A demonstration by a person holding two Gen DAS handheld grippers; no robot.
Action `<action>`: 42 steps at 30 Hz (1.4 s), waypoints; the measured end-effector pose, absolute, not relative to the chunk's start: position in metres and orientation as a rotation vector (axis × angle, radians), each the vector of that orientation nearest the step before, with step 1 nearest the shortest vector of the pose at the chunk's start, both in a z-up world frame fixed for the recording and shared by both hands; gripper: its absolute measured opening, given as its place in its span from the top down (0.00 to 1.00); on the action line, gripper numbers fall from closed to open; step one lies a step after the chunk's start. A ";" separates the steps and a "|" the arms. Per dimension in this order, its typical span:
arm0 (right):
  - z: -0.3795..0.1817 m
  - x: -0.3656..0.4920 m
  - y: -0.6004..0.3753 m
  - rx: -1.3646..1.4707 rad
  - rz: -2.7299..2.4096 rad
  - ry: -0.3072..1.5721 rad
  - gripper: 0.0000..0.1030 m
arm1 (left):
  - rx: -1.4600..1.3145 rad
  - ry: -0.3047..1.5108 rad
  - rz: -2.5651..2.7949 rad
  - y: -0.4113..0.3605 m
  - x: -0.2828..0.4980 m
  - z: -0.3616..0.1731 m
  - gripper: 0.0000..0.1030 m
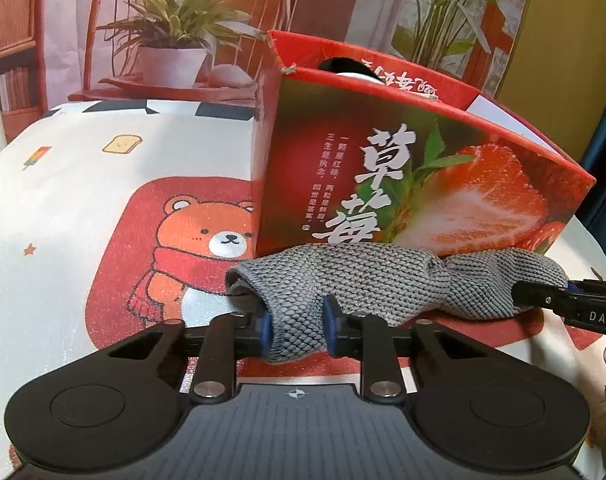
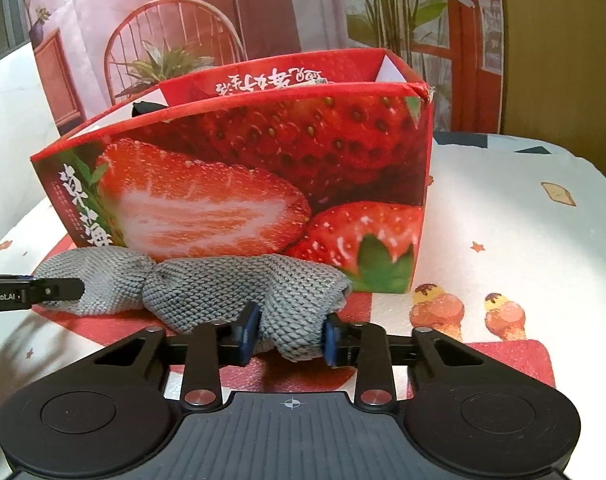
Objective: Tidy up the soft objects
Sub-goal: 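Close the left gripper on the end of the grey towel, then lift the grey towel with the left gripper over the red box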
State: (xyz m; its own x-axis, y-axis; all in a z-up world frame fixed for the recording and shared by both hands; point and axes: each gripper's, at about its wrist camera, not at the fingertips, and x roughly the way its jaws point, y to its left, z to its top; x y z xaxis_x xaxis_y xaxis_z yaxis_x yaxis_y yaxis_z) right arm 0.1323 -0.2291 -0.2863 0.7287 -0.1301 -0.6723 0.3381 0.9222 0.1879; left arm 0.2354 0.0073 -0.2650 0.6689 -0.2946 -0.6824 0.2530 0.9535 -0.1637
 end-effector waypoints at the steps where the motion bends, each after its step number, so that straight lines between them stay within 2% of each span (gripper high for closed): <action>1: -0.285 0.132 -0.229 0.312 -0.260 0.709 0.76 | -0.055 0.780 -0.310 0.007 0.234 -0.264 0.78; 8: -0.275 0.127 -0.226 0.329 -0.234 0.681 0.81 | -0.058 0.764 -0.316 0.009 0.223 -0.254 0.86; 34: -0.181 0.114 -0.229 0.268 -0.132 0.469 0.84 | -0.054 0.508 -0.373 0.001 0.207 -0.159 0.86; 42: -0.158 0.115 -0.230 0.263 -0.114 0.421 0.84 | -0.087 0.469 -0.388 -0.001 0.203 -0.145 0.86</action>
State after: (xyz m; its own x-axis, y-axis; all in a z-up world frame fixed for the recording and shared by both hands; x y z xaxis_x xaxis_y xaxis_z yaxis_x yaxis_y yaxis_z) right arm 0.1149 -0.2303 -0.1578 0.9068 -0.0553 -0.4179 0.1637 0.9597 0.2284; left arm 0.2028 -0.0008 -0.1445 0.8205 -0.3842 -0.4234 0.3446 0.9232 -0.1700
